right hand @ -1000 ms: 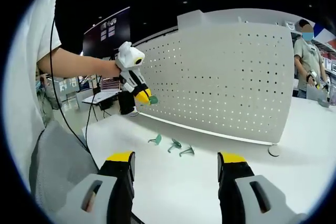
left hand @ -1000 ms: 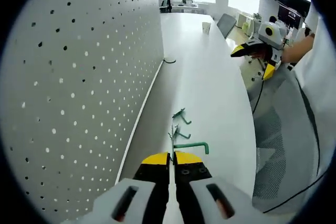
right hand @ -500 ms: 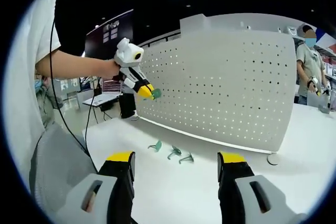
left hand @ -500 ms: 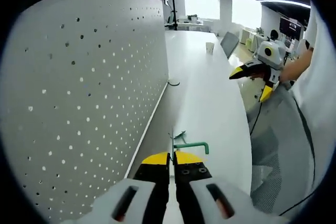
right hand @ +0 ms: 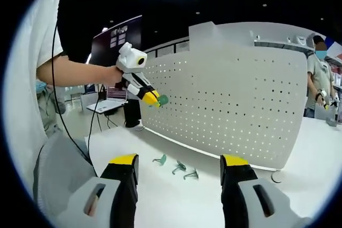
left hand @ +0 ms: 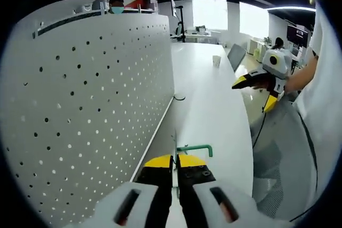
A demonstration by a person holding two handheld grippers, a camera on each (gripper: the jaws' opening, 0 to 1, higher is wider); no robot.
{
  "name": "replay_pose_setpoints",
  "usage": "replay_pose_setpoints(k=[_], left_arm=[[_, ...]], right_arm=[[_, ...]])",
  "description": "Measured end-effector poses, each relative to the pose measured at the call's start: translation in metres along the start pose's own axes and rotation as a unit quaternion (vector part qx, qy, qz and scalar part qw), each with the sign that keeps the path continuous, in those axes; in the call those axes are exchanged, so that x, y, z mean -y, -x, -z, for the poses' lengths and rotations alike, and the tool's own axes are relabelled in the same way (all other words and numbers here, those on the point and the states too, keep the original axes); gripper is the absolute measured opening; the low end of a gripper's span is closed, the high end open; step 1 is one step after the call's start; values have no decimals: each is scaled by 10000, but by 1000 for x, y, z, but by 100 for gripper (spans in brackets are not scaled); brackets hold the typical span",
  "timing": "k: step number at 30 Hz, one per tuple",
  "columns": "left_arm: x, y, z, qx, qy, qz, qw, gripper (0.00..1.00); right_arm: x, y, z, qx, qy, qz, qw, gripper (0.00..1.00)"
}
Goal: Insert the hook assembly into the mounting plate slot until the hook locks in place.
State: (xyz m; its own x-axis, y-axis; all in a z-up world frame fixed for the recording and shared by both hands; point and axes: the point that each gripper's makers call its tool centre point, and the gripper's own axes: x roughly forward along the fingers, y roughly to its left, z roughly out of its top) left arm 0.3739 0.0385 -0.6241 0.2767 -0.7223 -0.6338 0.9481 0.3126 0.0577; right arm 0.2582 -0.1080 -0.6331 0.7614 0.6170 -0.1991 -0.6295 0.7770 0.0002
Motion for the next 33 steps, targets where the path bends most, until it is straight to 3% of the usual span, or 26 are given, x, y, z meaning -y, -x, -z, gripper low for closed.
replay_pose_setpoints(k=[6, 17, 22, 24, 27, 33], left_arm=[[4, -1, 0, -58, 36, 18, 10000, 1], [11, -1, 0, -97, 58, 70, 9999, 1], [14, -3, 0, -153, 70, 100, 9998, 1], [15, -4, 0, -169, 84, 107, 9998, 1], [17, -5, -1, -186, 108, 123, 9997, 1], [19, -6, -1, -218, 200, 151, 9994, 1]], right_arm=[[-13, -9, -14, 18, 646, -95, 9979, 53], [-23, -19, -24, 140, 734, -197, 9970, 51], [-26, -25, -31, 158, 1006, -166, 9947, 48], [-27, -29, -33, 95, 1327, -135, 9910, 46], [-32, -38, -39, -10, 2125, -36, 9772, 40], [-48, -51, -44, -18, 3075, -67, 9515, 35]])
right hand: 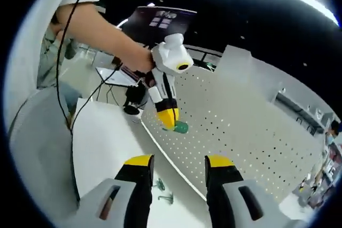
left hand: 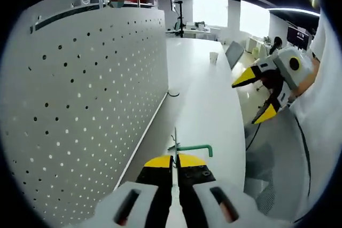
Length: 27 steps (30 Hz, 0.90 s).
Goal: Insert the hook assembly into the mounting plate slot until the hook locks in place.
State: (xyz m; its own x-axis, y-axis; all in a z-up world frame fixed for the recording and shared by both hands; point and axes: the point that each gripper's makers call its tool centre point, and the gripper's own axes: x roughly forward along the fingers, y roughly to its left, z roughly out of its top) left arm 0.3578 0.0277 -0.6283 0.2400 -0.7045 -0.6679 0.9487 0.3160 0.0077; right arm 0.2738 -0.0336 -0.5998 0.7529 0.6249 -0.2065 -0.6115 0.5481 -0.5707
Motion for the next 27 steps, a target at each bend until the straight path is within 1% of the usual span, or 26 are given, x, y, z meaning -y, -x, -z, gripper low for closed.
replay_pose_setpoints(k=[2, 5, 6, 7, 8, 9, 10, 14, 15, 17, 18, 19, 21, 23, 25, 27], left_arm=[[0, 0, 0, -15, 23, -2, 10000, 1], [1, 0, 1, -60, 36, -9, 10000, 1], [1, 0, 1, -78, 41, -2, 10000, 1], [2, 0, 2, -84, 43, -1, 10000, 1], [2, 0, 1, -84, 62, 12, 9999, 1], [3, -1, 1, -87, 62, 21, 9999, 1], [3, -1, 1, -90, 61, 29, 9999, 1], [5, -1, 1, -104, 115, 63, 9999, 1], [6, -2, 1, -105, 122, 68, 9998, 1], [7, -2, 2, -131, 155, 86, 9998, 1], [7, -2, 2, -134, 153, 82, 9998, 1], [7, -2, 2, -143, 168, 86, 9997, 1], [7, -3, 3, -169, 205, 99, 9996, 1], [8, -3, 3, -171, 235, 115, 9995, 1], [9, -4, 3, -168, 241, 131, 9995, 1], [10, -4, 3, -174, 283, 139, 9994, 1]], right_arm=[[-4, -4, 0, -102, 368, -34, 9993, 34], [-4, -8, -1, -204, 734, 15, 9971, 31], [-8, -10, -7, -82, 736, -65, 9972, 31], [-7, -11, -8, -79, 832, -13, 9965, 31], [-6, -13, -10, -130, 1133, 41, 9935, 31], [-6, -15, -12, -124, 1267, 32, 9919, 29], [-5, -16, -14, -121, 1350, 103, 9907, 28], [-3, -21, -16, -185, 1679, 177, 9855, 26], [-4, -23, -17, -179, 1858, 148, 9823, 25], [-3, -25, -17, -254, 2161, 205, 9758, 24], [-4, -27, -18, -259, 2255, 200, 9737, 24], [-5, -28, -18, -244, 2251, 201, 9738, 24], [-4, -30, -17, -327, 2472, 253, 9681, 23], [-6, -31, -19, -274, 2602, 244, 9649, 23], [-6, -32, -20, -333, 2857, 265, 9574, 22], [-7, -32, -20, -347, 2951, 274, 9544, 21]])
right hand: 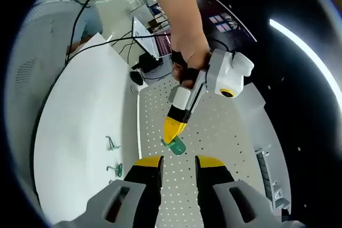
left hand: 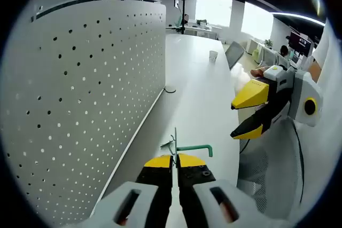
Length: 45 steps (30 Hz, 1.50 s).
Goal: Insert the hook assembly into the mounting plate slot until the hook locks in place.
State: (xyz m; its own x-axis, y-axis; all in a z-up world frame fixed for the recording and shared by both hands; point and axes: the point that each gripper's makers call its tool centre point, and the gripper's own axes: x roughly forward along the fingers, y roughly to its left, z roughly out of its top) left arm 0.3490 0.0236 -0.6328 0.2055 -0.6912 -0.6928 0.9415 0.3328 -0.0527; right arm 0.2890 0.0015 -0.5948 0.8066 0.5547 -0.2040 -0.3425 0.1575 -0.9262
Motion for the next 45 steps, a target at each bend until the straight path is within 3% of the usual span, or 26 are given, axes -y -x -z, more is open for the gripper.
replay_pose_setpoints(k=[14, 32, 45], left_arm=[[7, -2, -2, 16, 195, 121, 9997, 1], [33, -4, -14, 73, 572, 472, 9972, 2], [44, -4, -13, -30, 845, 609, 9946, 2]], right_arm=[[-4, -7, 2, -52, 106, -42, 9999, 19], [-5, -14, 3, -71, 218, -126, 9997, 12], [-7, -14, 4, -113, 244, -187, 9995, 7]])
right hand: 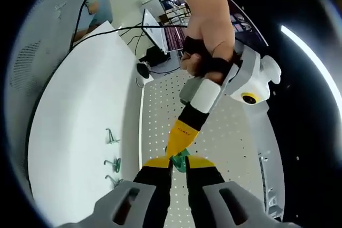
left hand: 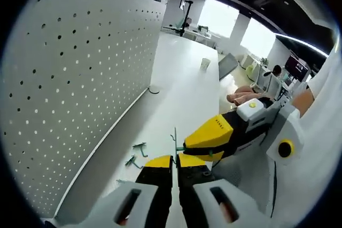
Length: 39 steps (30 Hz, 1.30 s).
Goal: Insert the hook assembly into the mounting plate slot until the hook locks in place.
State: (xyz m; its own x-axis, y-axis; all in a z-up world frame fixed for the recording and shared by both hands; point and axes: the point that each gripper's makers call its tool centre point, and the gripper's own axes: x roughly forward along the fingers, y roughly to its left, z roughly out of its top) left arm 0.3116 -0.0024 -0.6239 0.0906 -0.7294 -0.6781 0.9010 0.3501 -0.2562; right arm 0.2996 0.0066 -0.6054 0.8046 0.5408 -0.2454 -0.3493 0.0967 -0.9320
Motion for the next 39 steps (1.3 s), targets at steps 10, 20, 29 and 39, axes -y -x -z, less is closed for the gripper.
replay_pose_setpoints(k=[10, 20, 29, 39], left_arm=[[2, 0, 2, -141, 210, 2, 9997, 1], [4, -2, 6, -242, 326, 50, 9992, 1], [5, -2, 8, -306, 345, 64, 9989, 2], [5, -5, 11, -333, 107, 82, 9994, 4]], right_arm=[[-2, -1, 0, -37, 45, -47, 10000, 4], [-5, 0, 0, -96, 265, -118, 9995, 2], [-8, 0, 0, -99, 302, -204, 9993, 1], [-12, 0, 2, -97, 270, -292, 9992, 0]])
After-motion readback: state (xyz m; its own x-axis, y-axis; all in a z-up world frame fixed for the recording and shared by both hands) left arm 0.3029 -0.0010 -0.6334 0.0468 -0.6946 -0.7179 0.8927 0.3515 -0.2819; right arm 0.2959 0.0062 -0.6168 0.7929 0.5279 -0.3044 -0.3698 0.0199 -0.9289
